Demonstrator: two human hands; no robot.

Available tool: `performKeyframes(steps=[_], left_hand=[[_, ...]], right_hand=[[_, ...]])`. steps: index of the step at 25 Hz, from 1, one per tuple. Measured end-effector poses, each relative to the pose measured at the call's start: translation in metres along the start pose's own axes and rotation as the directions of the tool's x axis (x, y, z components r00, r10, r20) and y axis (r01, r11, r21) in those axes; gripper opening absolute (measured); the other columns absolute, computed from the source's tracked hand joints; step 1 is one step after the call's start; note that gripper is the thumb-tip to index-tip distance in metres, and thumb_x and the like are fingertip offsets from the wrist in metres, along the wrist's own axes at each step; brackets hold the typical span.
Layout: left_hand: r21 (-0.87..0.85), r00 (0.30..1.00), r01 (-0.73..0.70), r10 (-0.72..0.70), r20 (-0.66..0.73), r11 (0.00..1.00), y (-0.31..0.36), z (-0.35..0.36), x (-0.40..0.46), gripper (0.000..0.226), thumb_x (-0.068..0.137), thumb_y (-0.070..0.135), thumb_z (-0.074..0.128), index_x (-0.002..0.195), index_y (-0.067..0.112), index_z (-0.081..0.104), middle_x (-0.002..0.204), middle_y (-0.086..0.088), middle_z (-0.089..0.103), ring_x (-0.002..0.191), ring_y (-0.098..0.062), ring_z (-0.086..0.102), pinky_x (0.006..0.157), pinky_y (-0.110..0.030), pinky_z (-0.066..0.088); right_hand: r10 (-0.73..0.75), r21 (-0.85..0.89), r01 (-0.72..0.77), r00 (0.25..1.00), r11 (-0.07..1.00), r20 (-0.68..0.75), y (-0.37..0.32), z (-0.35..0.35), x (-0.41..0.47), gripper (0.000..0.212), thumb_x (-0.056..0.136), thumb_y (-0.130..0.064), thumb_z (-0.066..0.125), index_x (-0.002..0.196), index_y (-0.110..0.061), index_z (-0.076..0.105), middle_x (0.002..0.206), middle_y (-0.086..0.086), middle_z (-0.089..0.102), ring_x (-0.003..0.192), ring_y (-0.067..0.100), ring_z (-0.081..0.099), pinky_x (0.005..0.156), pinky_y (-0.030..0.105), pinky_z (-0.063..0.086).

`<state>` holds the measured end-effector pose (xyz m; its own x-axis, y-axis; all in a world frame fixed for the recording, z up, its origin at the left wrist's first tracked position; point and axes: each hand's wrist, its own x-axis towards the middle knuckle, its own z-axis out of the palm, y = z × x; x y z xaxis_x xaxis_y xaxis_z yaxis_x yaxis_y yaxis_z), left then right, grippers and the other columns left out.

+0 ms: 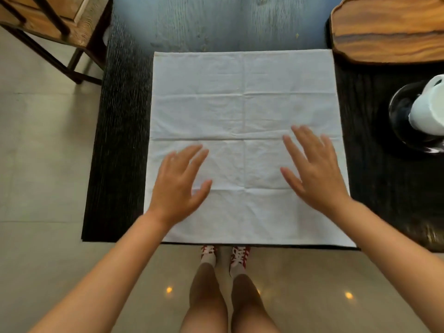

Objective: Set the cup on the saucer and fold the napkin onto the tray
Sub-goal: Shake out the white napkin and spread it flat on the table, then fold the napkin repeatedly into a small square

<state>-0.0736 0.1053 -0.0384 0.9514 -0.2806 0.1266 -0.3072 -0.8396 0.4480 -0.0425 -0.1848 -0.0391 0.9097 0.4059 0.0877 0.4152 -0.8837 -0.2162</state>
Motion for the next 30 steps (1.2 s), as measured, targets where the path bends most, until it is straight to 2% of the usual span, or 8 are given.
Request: performKeyframes(steps=[5,9,13,19,21,24,26,30], left_hand=[[0.065,0.977,-0.122,0.108,0.182,0.99,0.009,0.001,-0.102,0.059,0.074,0.05,0.062,0.12,0.013,0.057,0.118,-0.009,0.054,0.108,-0.027,0.053,0.087,-0.04,0.044],[0.162,0.956,-0.197,0.153,0.249,0.967,-0.007,-0.001,-0.127,0.039,0.078,0.026,0.063,0.111,0.005,0.066,0.114,-0.016,0.066,0.105,-0.033,0.063,0.084,-0.041,0.053],[0.106,0.973,-0.198,0.183,0.138,0.974,-0.017,0.0,-0.127,0.021,0.08,0.007,0.062,0.1,0.002,0.065,0.103,-0.012,0.069,0.098,-0.028,0.065,0.087,-0.029,0.046],[0.029,0.965,-0.232,0.227,0.131,0.972,-0.019,-0.01,-0.125,0.012,0.085,0.012,0.061,0.083,0.005,0.071,0.09,-0.007,0.073,0.086,-0.023,0.07,0.068,-0.032,0.059],[-0.02,0.961,-0.205,0.205,0.188,0.979,-0.018,-0.019,-0.119,0.018,0.085,0.015,0.058,0.081,0.005,0.073,0.089,-0.006,0.074,0.085,-0.022,0.071,0.067,-0.033,0.06],[-0.097,0.934,-0.008,0.042,0.354,0.995,-0.016,-0.036,-0.099,0.01,0.084,0.013,0.065,0.086,0.01,0.074,0.094,-0.002,0.075,0.088,-0.017,0.071,0.075,-0.034,0.059],[-0.121,0.829,0.202,-0.104,0.549,0.972,-0.017,-0.05,-0.084,0.009,0.082,0.016,0.069,0.088,0.019,0.075,0.095,0.007,0.075,0.09,-0.005,0.068,0.083,-0.025,0.054],[-0.084,0.404,0.429,-0.108,0.909,0.899,-0.019,-0.083,-0.047,0.014,0.08,0.023,0.071,0.071,0.034,0.071,0.067,0.019,0.07,0.062,0.007,0.062,0.061,-0.007,0.044]], right_hand=[[-0.072,-0.051,0.081,0.985,0.995,0.157,-0.02,-0.004,-0.104,0.061,0.088,-0.048,0.042,0.137,-0.013,0.04,0.143,0.016,0.039,0.132,0.03,0.033,0.107,0.05,0.028],[-0.153,-0.108,0.186,0.954,0.977,0.257,-0.018,-0.004,-0.143,0.056,0.079,-0.041,0.065,0.125,-0.011,0.057,0.126,0.018,0.059,0.117,0.034,0.056,0.093,0.049,0.045],[-0.184,-0.091,0.195,0.976,0.976,0.119,-0.013,0.002,-0.149,0.04,0.073,-0.013,0.074,0.111,-0.008,0.066,0.118,0.017,0.066,0.109,0.034,0.062,0.085,0.045,0.051],[-0.268,-0.051,0.268,0.963,0.962,0.003,-0.007,-0.001,-0.148,0.005,0.08,-0.012,0.07,0.082,-0.007,0.069,0.104,0.012,0.072,0.096,0.031,0.068,0.068,0.036,0.055],[-0.243,-0.004,0.243,0.969,0.97,0.041,-0.009,-0.007,-0.146,0.004,0.081,-0.009,0.068,0.079,-0.005,0.068,0.101,0.012,0.073,0.094,0.03,0.068,0.066,0.036,0.058],[-0.026,0.15,0.0,0.984,0.989,0.174,-0.016,-0.025,-0.132,0.006,0.083,-0.011,0.064,0.082,-0.006,0.068,0.093,0.01,0.074,0.09,0.029,0.069,0.061,0.04,0.059],[0.087,0.276,-0.212,0.911,0.937,0.404,-0.015,-0.044,-0.119,0.009,0.087,-0.02,0.058,0.081,-0.018,0.064,0.095,-0.002,0.074,0.091,0.018,0.068,0.07,0.04,0.057],[-0.015,0.334,-0.403,0.62,0.852,0.785,-0.009,-0.086,-0.093,0.014,0.084,-0.03,0.063,0.072,-0.037,0.061,0.08,-0.02,0.07,0.082,-0.004,0.065,0.079,0.025,0.054]])
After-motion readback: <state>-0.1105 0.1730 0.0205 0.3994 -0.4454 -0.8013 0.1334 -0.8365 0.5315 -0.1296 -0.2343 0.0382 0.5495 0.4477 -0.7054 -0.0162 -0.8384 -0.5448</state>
